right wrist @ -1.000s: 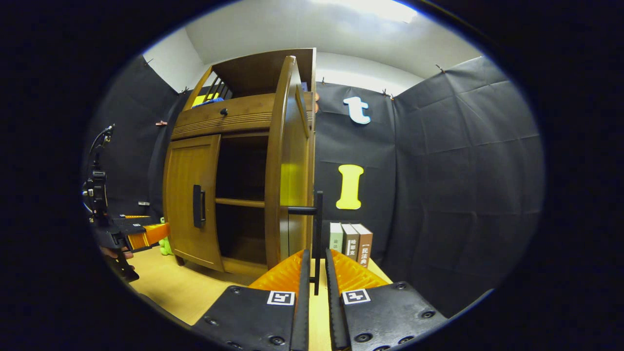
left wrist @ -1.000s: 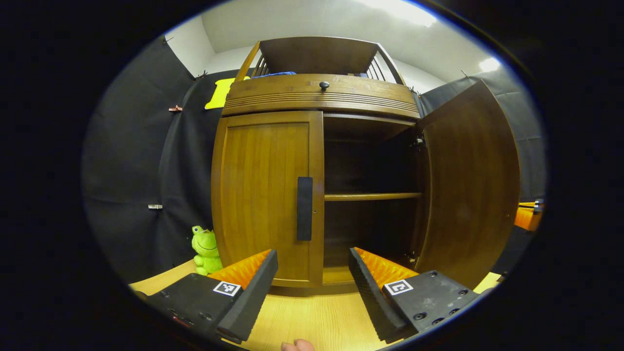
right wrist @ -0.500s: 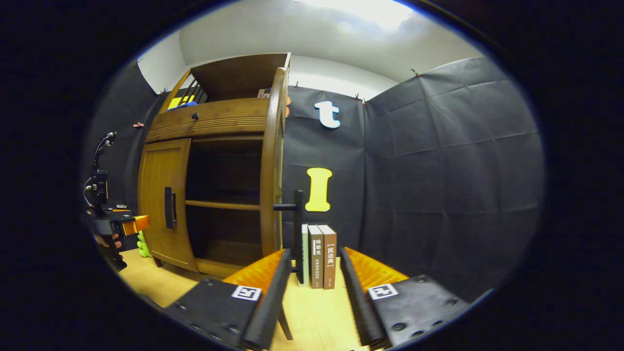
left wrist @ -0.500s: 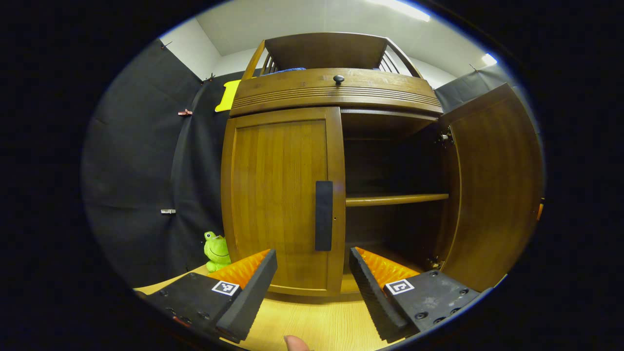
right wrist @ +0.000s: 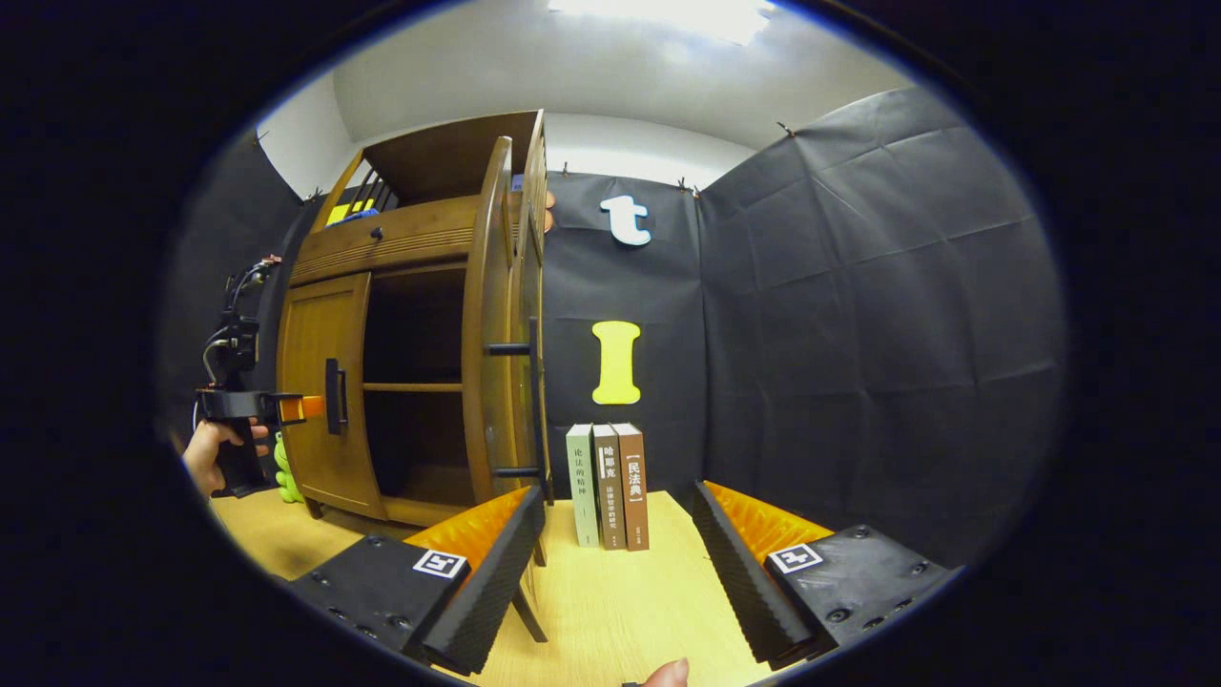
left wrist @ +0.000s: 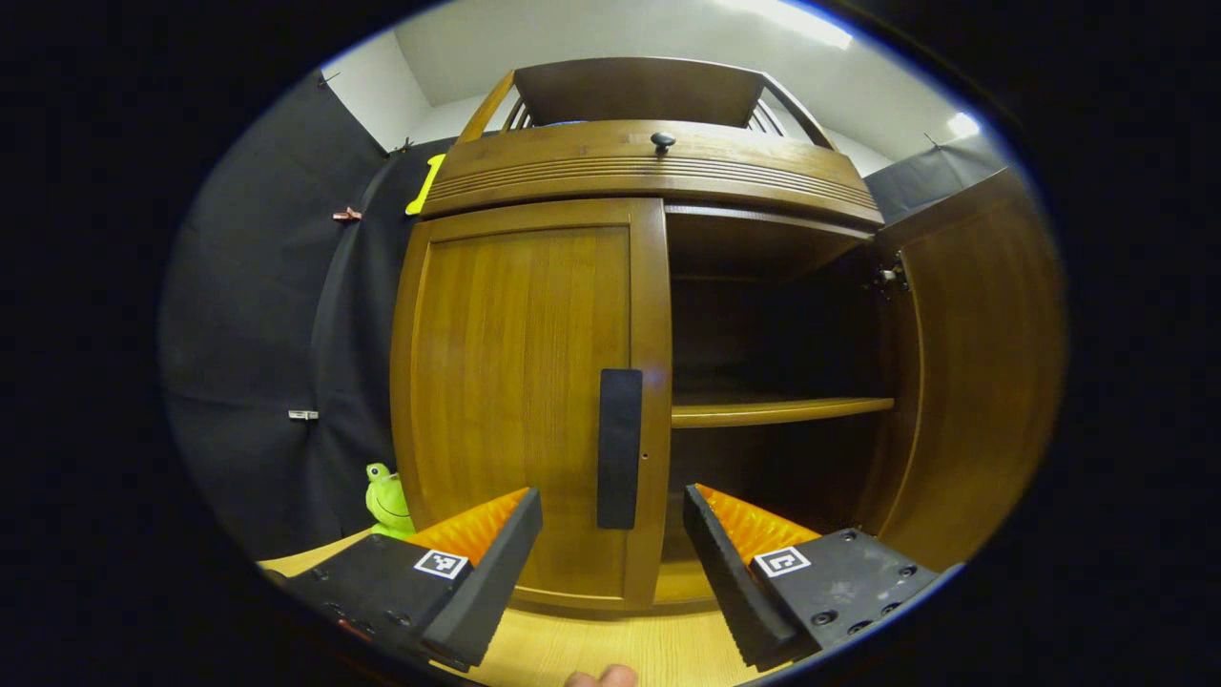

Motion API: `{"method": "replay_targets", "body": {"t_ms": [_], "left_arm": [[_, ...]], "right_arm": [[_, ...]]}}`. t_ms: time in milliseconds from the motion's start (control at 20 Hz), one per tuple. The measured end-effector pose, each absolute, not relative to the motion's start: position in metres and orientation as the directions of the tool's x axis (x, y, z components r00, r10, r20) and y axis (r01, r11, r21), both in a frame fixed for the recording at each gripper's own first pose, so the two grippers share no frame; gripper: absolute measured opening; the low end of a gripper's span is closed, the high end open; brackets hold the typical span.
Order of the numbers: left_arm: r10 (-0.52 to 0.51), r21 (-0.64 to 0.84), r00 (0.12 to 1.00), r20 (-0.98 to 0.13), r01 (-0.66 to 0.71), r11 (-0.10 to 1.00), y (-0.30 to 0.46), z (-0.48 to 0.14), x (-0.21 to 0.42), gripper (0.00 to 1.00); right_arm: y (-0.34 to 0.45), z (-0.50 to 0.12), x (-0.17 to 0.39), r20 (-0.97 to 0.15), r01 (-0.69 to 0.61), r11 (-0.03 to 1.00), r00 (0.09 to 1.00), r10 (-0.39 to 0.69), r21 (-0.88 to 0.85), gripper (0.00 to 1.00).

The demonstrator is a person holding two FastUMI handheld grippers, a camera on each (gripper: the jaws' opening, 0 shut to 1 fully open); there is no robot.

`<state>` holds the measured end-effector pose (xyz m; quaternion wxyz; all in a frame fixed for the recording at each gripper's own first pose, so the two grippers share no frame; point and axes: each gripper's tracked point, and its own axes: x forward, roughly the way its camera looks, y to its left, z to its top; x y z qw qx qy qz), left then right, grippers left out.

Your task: Open the right door of the double-door shoe cabinet with the right hand, and open the left door with the left hand.

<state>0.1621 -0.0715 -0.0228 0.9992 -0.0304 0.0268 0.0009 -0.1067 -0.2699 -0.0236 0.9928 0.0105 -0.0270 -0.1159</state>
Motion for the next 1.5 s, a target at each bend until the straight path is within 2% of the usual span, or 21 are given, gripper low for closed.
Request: {"method": "replay_targets", "body": {"t_ms": [100, 350, 500, 700, 900, 950, 1050, 1100, 1200, 1300, 1350, 1450, 1500], "left_arm": [[0.01, -0.053, 0.998, -0.067, -0.013, 0.999, -0.073, -0.026, 0.179, 0.94], [0.071, -0.004, 0.995, -0.073, -0.072, 0.997, -0.057, -0.027, 0.215, 0.93], [0.04, -0.058, 0.996, -0.084, -0.045, 0.997, -0.064, -0.03, 0.228, 0.89], [0.02, -0.041, 0.996, -0.086, -0.024, 0.999, -0.071, -0.032, 0.239, 0.7], [0.033, 0.055, 0.995, -0.092, -0.028, 0.998, -0.076, -0.042, 0.242, 0.38], [0.032, 0.067, 0.995, -0.091, -0.026, 0.997, -0.077, -0.042, 0.24, 0.36], [0.016, 0.052, 0.995, -0.102, -0.011, 0.999, -0.077, -0.042, 0.237, 0.36], [0.005, 0.041, 0.994, -0.111, 0.0, 0.999, -0.076, -0.04, 0.233, 0.32], [-0.011, 0.04, 0.993, -0.121, 0.016, 0.999, -0.073, -0.039, 0.222, 0.36], [-0.021, 0.053, 0.992, -0.121, 0.027, 0.998, -0.066, -0.039, 0.206, 0.31], [-0.026, 0.05, 0.992, -0.122, 0.033, 0.998, -0.064, -0.039, 0.199, 0.33], [-0.042, 0.031, 0.992, -0.118, 0.046, 0.998, -0.059, -0.037, 0.183, 0.31], [-0.052, 0.022, 0.992, -0.118, 0.055, 0.998, -0.056, -0.036, 0.177, 0.34]], "right_arm": [[-0.277, -0.022, -0.106, 0.058, 0.242, 0.97, 0.968, -0.243, 0.021, 1.0], [-0.29, -0.02, -0.107, 0.072, 0.266, 0.964, 0.962, -0.265, -0.015, 0.99], [-0.295, -0.018, -0.107, 0.072, 0.272, 0.962, 0.96, -0.271, -0.003, 0.99], [-0.301, -0.018, -0.108, 0.075, 0.286, 0.958, 0.956, -0.285, -0.009, 0.99], [-0.306, -0.019, -0.108, 0.078, 0.301, 0.954, 0.951, -0.299, -0.016, 0.99], [-0.305, -0.019, -0.109, 0.078, 0.301, 0.954, 0.951, -0.299, -0.016, 0.99], [-0.304, -0.018, -0.109, 0.078, 0.3, 0.954, 0.951, -0.298, -0.015, 0.99], [-0.302, -0.018, -0.108, 0.078, 0.298, 0.954, 0.952, -0.296, -0.013, 0.99], [-0.295, -0.017, -0.107, 0.077, 0.286, 0.958, 0.956, -0.284, -0.011, 0.99], [-0.288, -0.014, -0.109, 0.081, 0.273, 0.962, 0.959, -0.271, -0.018, 0.99], [-0.285, -0.012, -0.11, 0.083, 0.268, 0.963, 0.961, -0.265, -0.024, 0.99], [-0.277, -0.006, -0.115, 0.085, 0.254, 0.967, 0.964, -0.25, -0.035, 0.99], [-0.272, 0.0, -0.118, 0.09, 0.244, 0.969, 0.967, -0.24, -0.033, 0.99]]}}
